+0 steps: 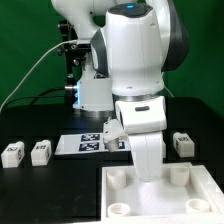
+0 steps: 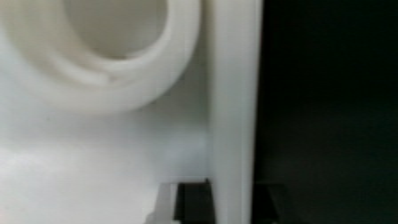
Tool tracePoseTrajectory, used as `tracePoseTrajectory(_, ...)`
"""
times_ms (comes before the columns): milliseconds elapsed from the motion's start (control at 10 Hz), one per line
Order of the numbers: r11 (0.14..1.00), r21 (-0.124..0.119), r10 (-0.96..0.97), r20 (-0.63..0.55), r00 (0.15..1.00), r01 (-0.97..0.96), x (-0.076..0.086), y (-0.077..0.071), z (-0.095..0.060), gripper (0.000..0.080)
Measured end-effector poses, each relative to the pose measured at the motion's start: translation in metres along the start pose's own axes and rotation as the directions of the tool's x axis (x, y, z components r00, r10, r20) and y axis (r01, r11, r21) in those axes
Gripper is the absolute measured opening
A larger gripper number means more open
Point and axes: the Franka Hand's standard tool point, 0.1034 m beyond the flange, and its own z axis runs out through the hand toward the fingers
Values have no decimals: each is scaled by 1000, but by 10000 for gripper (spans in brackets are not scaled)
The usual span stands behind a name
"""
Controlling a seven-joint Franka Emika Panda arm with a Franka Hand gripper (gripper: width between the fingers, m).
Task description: Assemble one leg
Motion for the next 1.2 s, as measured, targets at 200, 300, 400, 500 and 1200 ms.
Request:
tracePoseTrajectory(200, 1000, 0, 1, 0, 1000, -1, 0, 0, 0, 57)
tracePoseTrajectory(300, 1000, 0, 2, 0, 1000, -2, -1, 0, 0, 270)
tracePoseTrajectory(400, 1000, 0, 3, 0, 1000, -3, -1, 0, 0, 270)
tracePoseTrajectory(500, 1000, 0, 3, 0, 1000, -3, -1, 0, 0, 455)
tracePoseTrajectory(1200, 1000, 0, 4, -1, 1000, -4, -2, 0, 0, 649)
